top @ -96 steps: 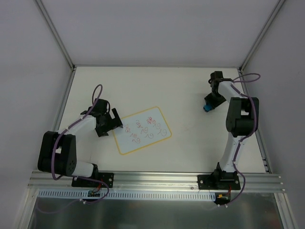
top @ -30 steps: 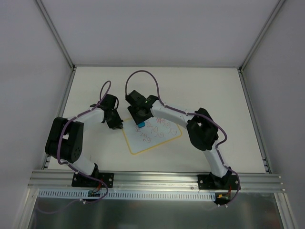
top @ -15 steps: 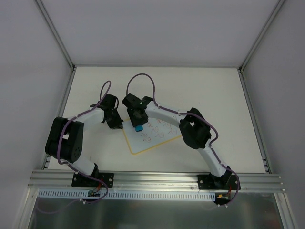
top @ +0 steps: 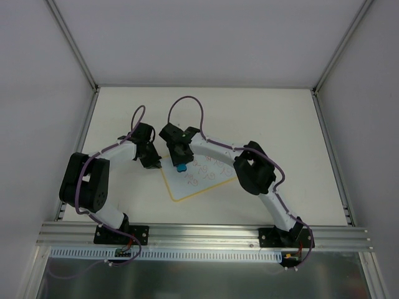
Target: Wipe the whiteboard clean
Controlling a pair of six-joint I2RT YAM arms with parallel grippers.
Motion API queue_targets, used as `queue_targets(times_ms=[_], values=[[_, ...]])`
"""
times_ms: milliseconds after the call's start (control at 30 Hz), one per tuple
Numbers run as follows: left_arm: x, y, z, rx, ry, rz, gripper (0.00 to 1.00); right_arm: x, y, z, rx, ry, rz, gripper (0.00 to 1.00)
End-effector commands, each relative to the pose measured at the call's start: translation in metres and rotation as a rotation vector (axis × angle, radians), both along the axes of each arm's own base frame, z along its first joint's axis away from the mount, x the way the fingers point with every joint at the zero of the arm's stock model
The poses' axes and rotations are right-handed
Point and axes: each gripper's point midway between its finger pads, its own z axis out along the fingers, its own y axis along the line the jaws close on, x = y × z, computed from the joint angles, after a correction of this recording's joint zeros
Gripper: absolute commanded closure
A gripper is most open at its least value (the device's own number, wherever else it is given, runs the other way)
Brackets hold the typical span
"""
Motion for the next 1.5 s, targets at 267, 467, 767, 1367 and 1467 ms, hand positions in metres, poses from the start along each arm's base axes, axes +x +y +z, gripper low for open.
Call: queue_targets(times_ms=[267, 467, 767, 1367, 1467], values=[[-0.022, 0.012, -0.022, 0.057, 0.116, -0.017, 1.00, 0.026, -0.129, -0.023, -0.193, 0.018, -0.216, 1.00], [-0.022, 0.011, -0.022, 0.059, 0.121, -0.022, 1.00, 0.035, -0.166, -0.024, -0.224, 0.040, -0.250, 1.00], [-0.026, 0.003, -0.024, 0.013, 0.151, -0.025, 1.00, 0.022, -0.107, -0.021, -0.147, 0.074, -0.117, 1.00], [-0.027, 0.000, -0.025, 0.006, 0.158, -0.024, 1.00, -0.013, 0.010, -0.028, -0.025, 0.099, 0.050, 1.00], [-0.026, 0.000, -0.024, 0.004, 0.156, -0.019, 1.00, -0.016, 0.014, -0.026, -0.019, 0.102, 0.054, 1.00]])
